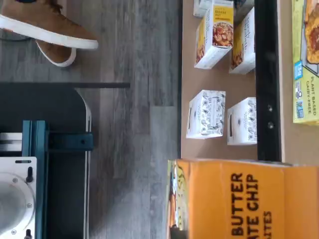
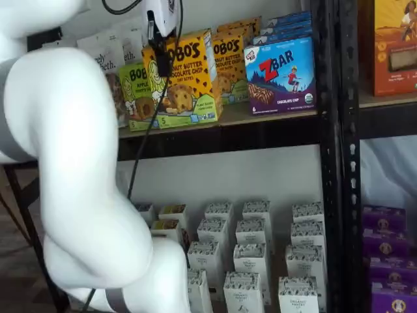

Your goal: Pick up the orange box on the top shelf, the fifth box from the left

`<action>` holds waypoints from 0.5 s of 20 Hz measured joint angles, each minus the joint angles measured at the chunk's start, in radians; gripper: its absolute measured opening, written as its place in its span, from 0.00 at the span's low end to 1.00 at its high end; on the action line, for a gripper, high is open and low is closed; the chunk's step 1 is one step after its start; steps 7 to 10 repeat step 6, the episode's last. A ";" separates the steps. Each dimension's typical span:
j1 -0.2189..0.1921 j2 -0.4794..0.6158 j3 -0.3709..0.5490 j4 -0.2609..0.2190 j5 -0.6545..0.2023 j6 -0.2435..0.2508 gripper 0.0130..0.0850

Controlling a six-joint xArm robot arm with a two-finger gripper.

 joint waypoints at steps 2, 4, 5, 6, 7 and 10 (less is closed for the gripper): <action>-0.007 -0.022 0.011 0.007 0.009 -0.003 0.06; -0.013 -0.041 0.020 0.012 0.019 -0.006 0.06; -0.013 -0.052 0.026 0.012 0.021 -0.006 0.06; -0.014 -0.062 0.033 0.012 0.021 -0.006 0.06; -0.014 -0.062 0.033 0.012 0.021 -0.006 0.06; -0.014 -0.062 0.033 0.012 0.021 -0.006 0.06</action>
